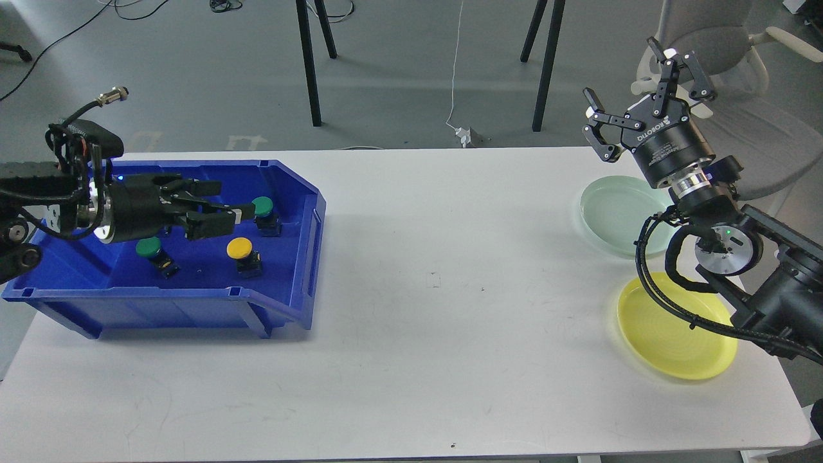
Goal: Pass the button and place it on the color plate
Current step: 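Grasp the yellow button in the bin with the left gripper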
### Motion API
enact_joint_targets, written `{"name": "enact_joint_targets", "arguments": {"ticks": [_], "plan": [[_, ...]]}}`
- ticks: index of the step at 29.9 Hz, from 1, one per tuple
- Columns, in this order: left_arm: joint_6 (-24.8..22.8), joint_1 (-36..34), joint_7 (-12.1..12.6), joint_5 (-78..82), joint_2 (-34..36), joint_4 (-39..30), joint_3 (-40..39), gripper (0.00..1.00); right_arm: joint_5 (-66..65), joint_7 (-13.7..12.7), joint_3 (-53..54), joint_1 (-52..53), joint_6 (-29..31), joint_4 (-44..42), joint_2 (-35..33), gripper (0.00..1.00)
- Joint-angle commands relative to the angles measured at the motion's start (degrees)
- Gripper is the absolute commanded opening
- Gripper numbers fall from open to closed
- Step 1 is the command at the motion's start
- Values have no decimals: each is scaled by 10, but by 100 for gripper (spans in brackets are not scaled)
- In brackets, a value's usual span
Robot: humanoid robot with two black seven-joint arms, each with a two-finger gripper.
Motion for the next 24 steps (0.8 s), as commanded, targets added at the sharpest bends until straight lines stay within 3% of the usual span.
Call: {"name": "enact_joint_targets", "arguments": {"ticks": [1, 24], "plan": [[0, 0, 0, 1, -27, 32, 12, 86, 0, 0, 1, -2, 0, 0, 0, 99], [0, 33, 0, 0, -121, 152, 49, 86, 0, 0, 1, -7, 0, 0, 0, 99]]}}
